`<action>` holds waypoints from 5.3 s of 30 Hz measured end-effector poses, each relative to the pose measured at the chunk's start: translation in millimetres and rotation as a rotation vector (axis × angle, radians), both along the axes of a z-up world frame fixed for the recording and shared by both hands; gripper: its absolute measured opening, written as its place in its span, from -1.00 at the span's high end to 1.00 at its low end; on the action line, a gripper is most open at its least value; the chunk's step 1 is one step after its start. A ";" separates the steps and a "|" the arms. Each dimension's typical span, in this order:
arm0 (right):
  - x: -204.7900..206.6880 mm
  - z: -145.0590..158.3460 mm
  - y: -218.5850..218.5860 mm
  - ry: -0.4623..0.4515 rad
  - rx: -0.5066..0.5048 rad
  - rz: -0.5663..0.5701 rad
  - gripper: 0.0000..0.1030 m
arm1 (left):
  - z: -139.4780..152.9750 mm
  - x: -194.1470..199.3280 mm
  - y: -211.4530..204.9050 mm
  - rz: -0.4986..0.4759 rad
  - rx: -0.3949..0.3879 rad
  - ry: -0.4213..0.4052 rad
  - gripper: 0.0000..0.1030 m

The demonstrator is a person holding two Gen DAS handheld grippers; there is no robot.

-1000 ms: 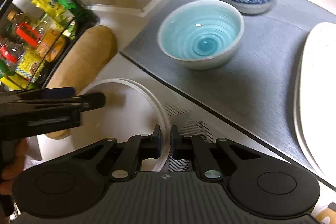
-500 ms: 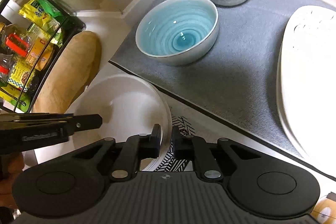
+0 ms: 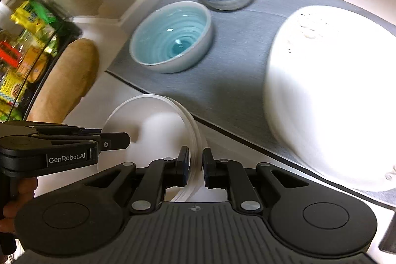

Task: Organize plates and bowls

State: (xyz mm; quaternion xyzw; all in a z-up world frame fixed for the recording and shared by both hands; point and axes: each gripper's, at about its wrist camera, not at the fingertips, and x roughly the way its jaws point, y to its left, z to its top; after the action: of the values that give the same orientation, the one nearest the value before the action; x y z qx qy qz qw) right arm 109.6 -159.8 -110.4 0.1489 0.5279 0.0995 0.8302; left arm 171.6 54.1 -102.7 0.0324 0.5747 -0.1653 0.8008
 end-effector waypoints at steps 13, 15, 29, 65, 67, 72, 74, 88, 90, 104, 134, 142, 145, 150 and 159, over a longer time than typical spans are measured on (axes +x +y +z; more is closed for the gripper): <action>-4.9 -12.1 -10.5 -0.002 -0.037 -0.049 0.76 | -18.6 4.6 -24.2 -0.045 0.071 -0.026 0.43; -5.5 -11.2 -12.0 -0.004 -0.041 -0.057 0.77 | -16.2 6.2 -24.6 -0.035 0.079 -0.038 0.13; -9.9 2.6 -18.9 -0.042 -0.018 -0.083 0.12 | 0.4 7.9 -15.0 0.000 0.094 -0.103 -0.99; 34.2 31.9 -6.3 -0.154 -0.067 -0.124 -0.18 | 32.6 73.3 40.8 0.222 0.003 -0.152 -0.99; 48.1 29.1 -7.4 -0.160 -0.068 -0.113 -0.18 | 28.1 83.4 37.3 0.233 0.004 -0.149 -0.99; 87.0 12.1 -9.6 -0.144 -0.059 -0.101 -0.18 | 16.5 105.8 29.7 0.264 0.033 -0.132 -0.99; 97.8 5.3 -8.6 -0.131 -0.054 -0.098 -0.17 | 10.7 114.9 24.8 0.267 0.040 -0.126 -0.99; 143.5 -33.0 -3.2 -0.048 -0.050 -0.062 -0.13 | -28.1 151.5 1.1 0.245 0.063 -0.037 -0.55; 145.2 -33.6 -2.3 -0.053 -0.056 -0.059 0.00 | -29.5 152.3 -0.6 0.233 0.062 -0.042 -0.41; 144.1 -21.6 12.5 -0.079 -0.099 -0.021 0.82 | -18.5 145.1 -0.4 0.188 -0.067 -0.030 0.77; 22.2 43.3 -0.5 -0.182 -0.105 -0.021 0.82 | 46.7 22.3 -2.5 0.049 -0.102 -0.089 0.77; -7.7 31.3 2.9 -0.161 -0.122 -0.034 0.82 | 33.5 -3.3 -3.8 0.027 -0.084 -0.043 0.77; -11.5 30.6 6.3 -0.163 -0.139 -0.029 0.82 | 32.0 -8.6 -5.0 0.018 -0.075 -0.037 0.77; -11.3 29.0 7.0 -0.161 -0.150 -0.030 0.80 | 29.4 -11.4 -6.3 0.004 -0.066 -0.018 0.77; -6.9 25.5 13.4 -0.146 -0.168 -0.017 0.77 | 26.8 -11.3 -5.4 -0.010 -0.057 -0.003 0.77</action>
State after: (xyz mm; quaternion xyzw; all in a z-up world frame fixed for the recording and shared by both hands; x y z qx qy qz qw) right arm 102.7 -146.4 -84.9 0.0754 0.4710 0.0584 0.8769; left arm 160.2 48.7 -75.9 0.0128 0.5683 -0.1855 0.8015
